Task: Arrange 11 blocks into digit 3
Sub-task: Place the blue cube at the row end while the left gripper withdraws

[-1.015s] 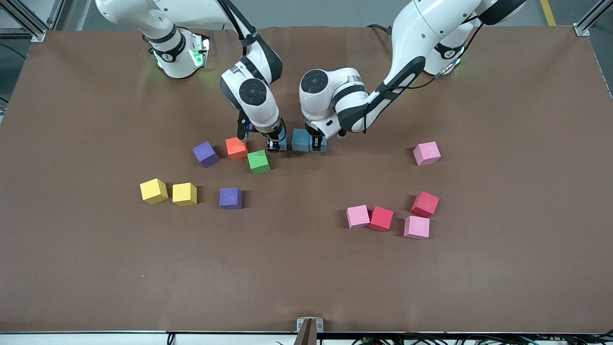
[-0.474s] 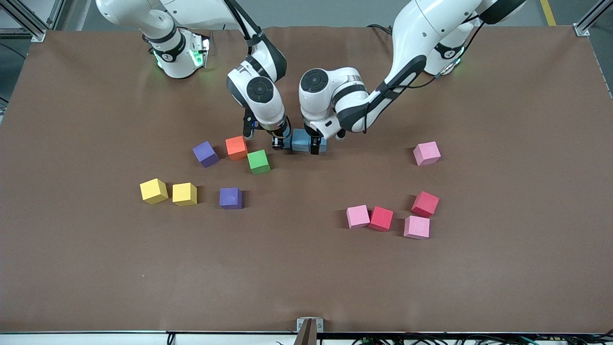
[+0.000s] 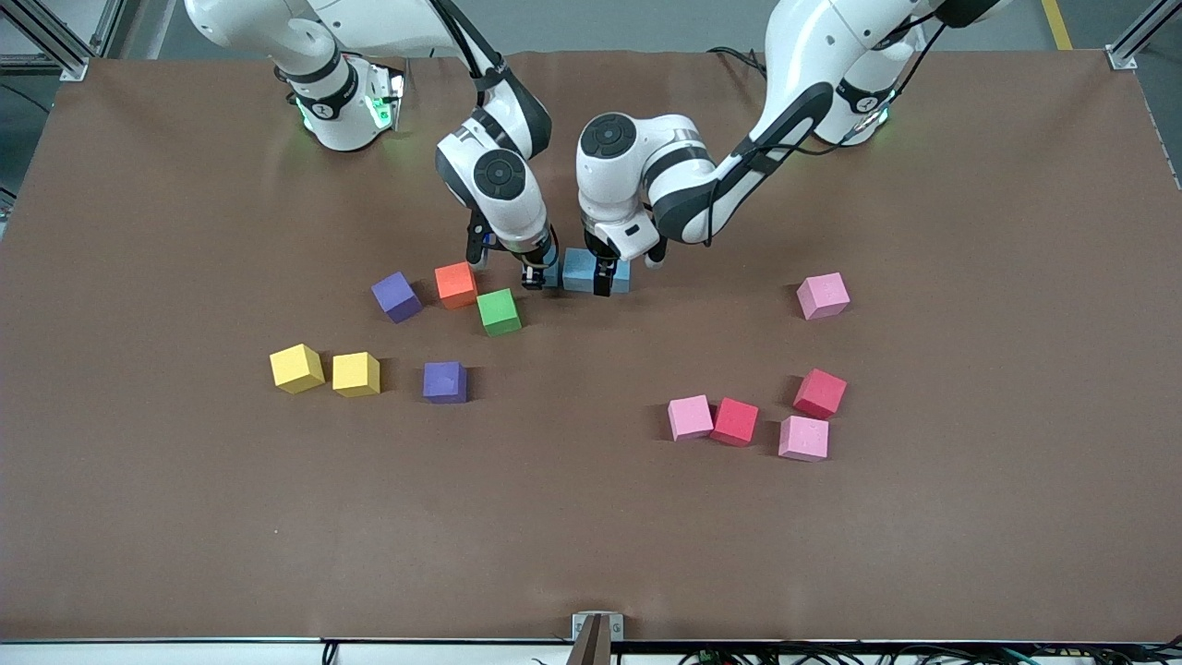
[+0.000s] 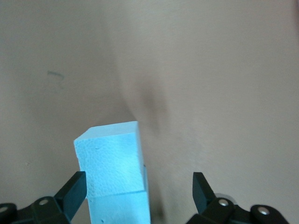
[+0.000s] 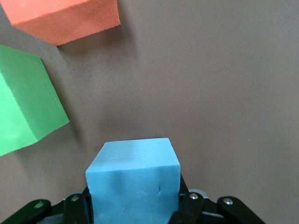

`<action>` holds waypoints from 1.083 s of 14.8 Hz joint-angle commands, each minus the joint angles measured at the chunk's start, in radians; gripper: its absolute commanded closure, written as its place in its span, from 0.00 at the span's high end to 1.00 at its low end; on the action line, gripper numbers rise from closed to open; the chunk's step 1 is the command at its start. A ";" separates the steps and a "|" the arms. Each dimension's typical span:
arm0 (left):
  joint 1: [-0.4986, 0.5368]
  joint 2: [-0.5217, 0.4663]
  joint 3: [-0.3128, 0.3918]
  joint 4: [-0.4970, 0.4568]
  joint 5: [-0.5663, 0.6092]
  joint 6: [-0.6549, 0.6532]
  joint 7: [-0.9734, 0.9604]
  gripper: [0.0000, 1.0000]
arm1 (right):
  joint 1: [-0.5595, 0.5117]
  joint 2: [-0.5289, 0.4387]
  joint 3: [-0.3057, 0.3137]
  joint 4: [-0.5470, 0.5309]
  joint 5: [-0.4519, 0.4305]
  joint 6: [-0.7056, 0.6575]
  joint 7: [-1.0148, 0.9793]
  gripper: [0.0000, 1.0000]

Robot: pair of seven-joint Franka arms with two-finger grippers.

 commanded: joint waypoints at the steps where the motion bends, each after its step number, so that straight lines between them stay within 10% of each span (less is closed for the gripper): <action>1: 0.120 -0.042 -0.083 -0.025 -0.022 -0.047 0.112 1.00 | 0.014 -0.015 -0.014 -0.026 0.017 0.020 0.016 0.00; 6: 0.372 -0.045 -0.221 -0.013 -0.017 -0.129 0.359 1.00 | 0.016 -0.023 -0.024 -0.026 0.016 0.026 0.022 0.00; 16: 0.384 0.053 -0.122 0.141 0.042 -0.176 0.712 1.00 | 0.034 -0.030 -0.027 -0.025 0.003 0.026 0.022 0.00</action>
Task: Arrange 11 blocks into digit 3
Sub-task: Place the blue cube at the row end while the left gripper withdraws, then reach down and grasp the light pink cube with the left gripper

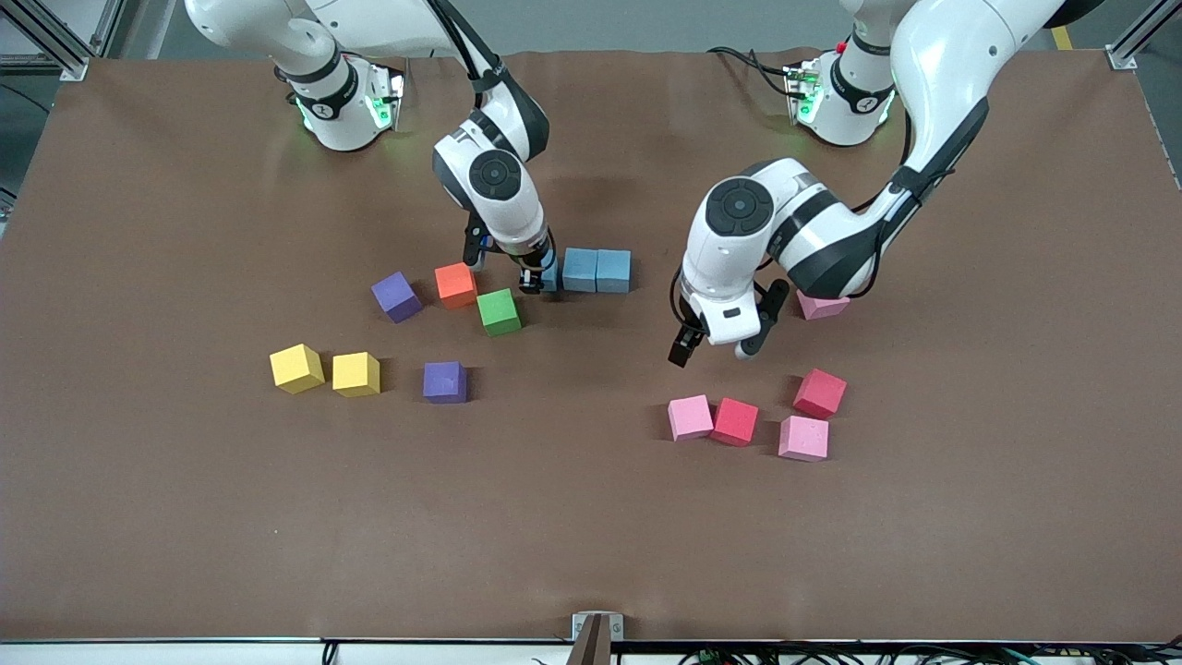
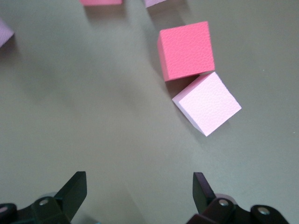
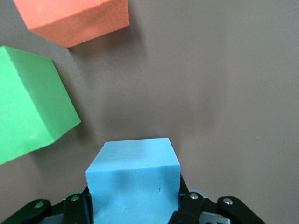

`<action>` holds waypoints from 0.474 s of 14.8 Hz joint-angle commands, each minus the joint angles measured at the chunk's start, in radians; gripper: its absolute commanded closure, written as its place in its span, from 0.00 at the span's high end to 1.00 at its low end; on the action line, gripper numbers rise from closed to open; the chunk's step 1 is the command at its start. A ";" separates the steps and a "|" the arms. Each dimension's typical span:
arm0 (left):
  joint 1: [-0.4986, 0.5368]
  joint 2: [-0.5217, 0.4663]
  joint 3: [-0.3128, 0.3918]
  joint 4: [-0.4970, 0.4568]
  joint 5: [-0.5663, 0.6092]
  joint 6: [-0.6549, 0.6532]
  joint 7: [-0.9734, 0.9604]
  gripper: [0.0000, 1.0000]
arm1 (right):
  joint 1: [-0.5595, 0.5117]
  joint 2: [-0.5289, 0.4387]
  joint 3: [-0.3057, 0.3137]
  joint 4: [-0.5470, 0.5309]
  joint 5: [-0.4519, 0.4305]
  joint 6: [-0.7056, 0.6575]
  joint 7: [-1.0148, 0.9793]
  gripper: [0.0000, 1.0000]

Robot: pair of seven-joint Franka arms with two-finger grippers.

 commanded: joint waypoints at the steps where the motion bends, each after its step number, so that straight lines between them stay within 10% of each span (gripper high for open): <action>1: -0.026 0.049 0.041 0.044 0.023 -0.023 0.083 1.00 | 0.027 -0.025 -0.011 -0.023 -0.004 0.006 0.016 0.00; 7: -0.032 0.121 0.067 0.142 0.026 -0.023 0.320 1.00 | 0.028 -0.025 -0.013 -0.023 -0.004 0.008 0.017 0.00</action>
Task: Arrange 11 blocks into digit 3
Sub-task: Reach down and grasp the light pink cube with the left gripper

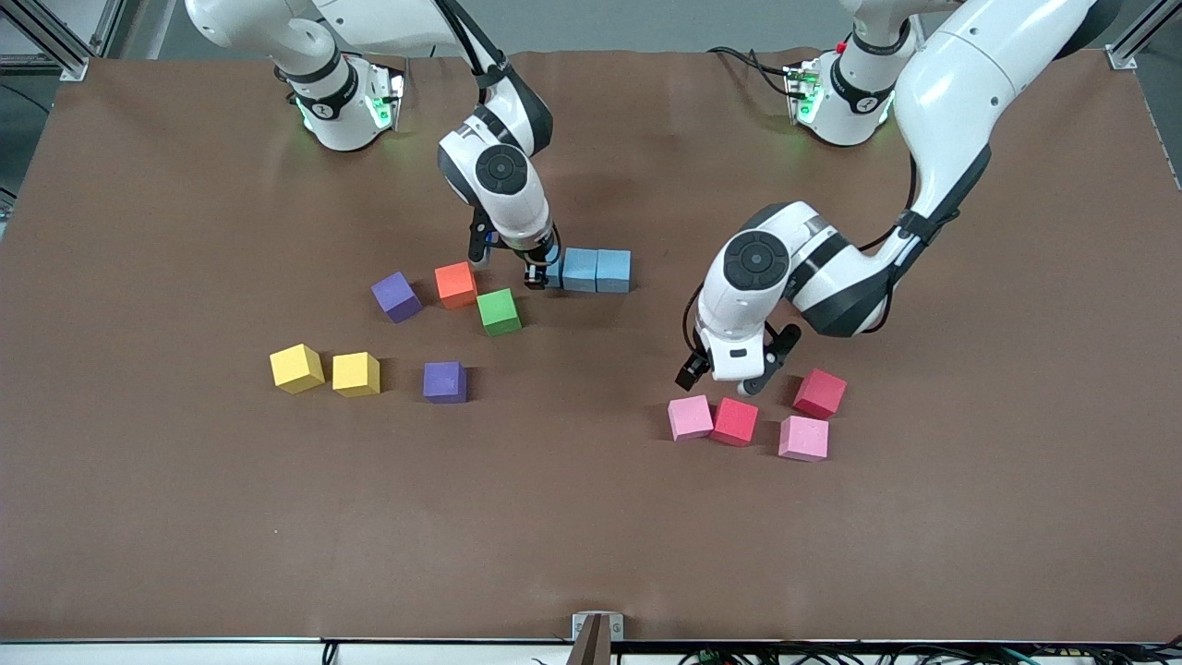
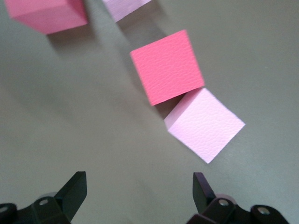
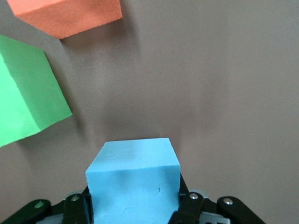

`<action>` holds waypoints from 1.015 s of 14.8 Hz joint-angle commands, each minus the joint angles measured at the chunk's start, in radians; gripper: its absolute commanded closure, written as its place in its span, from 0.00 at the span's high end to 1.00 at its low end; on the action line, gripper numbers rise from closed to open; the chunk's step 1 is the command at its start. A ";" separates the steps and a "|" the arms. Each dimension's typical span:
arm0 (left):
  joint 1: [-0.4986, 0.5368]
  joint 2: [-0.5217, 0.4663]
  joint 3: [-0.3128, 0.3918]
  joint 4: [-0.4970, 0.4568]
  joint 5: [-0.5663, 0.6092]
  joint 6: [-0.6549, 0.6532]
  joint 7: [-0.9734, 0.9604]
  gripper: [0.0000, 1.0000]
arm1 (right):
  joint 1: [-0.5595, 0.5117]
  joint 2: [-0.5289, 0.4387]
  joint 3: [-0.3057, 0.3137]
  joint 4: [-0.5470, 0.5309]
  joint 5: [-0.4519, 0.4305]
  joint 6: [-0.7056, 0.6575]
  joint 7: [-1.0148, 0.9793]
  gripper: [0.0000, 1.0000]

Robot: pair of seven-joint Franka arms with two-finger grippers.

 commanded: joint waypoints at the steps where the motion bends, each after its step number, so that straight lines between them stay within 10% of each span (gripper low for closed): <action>1: -0.027 0.030 0.015 0.068 0.020 -0.021 0.120 1.00 | 0.014 -0.025 -0.010 -0.022 -0.005 0.008 0.017 0.00; 15: -0.173 0.151 0.156 0.246 0.006 -0.013 0.559 1.00 | 0.022 -0.022 -0.013 -0.022 -0.019 0.026 0.026 0.00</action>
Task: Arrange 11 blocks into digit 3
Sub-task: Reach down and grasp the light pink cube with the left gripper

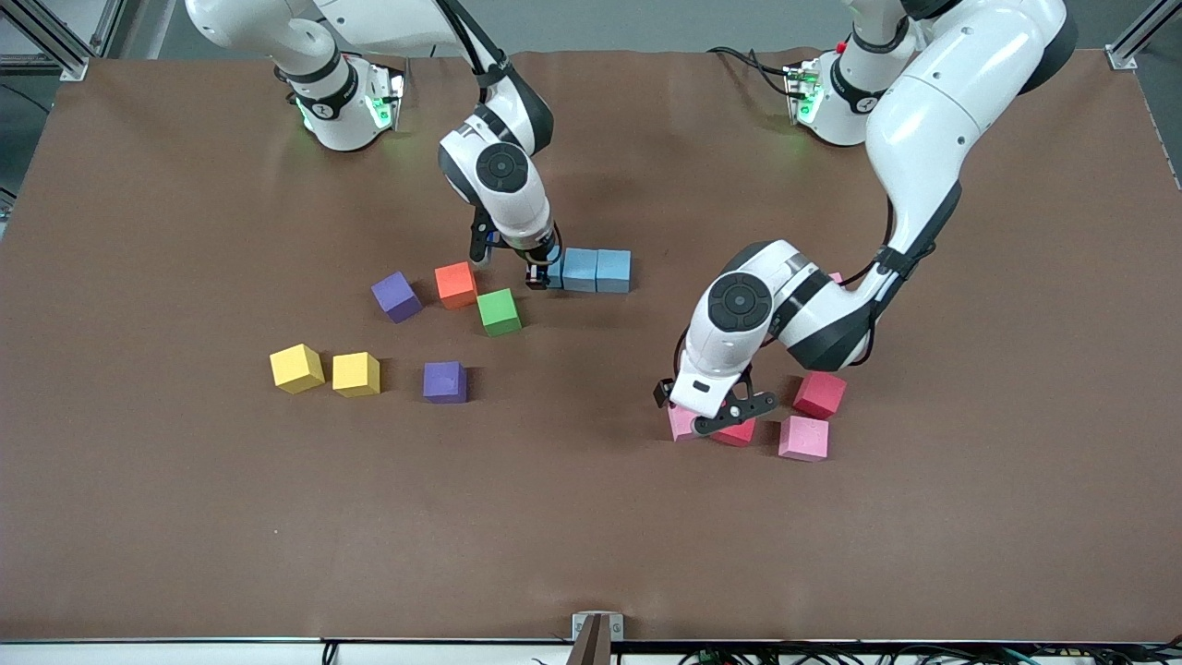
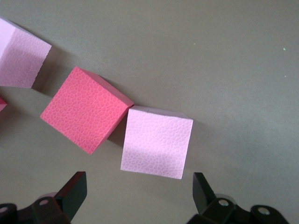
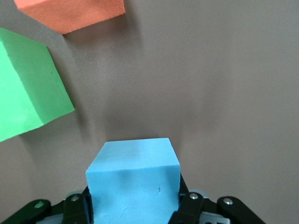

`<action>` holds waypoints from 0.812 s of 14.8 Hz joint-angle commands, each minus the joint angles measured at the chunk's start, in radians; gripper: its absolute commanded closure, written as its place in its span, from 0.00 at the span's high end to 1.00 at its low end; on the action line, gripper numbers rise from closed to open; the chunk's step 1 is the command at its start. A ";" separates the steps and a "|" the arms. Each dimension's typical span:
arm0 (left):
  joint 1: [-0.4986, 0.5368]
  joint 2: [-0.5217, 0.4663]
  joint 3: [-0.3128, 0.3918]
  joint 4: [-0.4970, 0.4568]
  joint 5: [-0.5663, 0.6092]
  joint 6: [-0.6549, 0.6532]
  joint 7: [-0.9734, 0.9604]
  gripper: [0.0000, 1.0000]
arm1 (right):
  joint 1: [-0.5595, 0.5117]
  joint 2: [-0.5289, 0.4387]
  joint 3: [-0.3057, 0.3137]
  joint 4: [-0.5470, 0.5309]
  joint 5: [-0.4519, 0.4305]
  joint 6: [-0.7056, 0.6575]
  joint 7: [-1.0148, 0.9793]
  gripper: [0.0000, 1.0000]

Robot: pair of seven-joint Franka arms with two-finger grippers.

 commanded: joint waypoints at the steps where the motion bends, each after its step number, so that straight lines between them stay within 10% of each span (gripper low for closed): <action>1: -0.011 0.033 0.006 0.048 0.008 -0.012 0.021 1.00 | 0.015 -0.022 -0.013 -0.022 -0.018 0.011 0.029 0.00; 12: -0.049 0.100 0.037 0.114 0.009 -0.003 0.021 1.00 | 0.017 -0.003 -0.031 -0.021 -0.022 0.037 0.057 0.00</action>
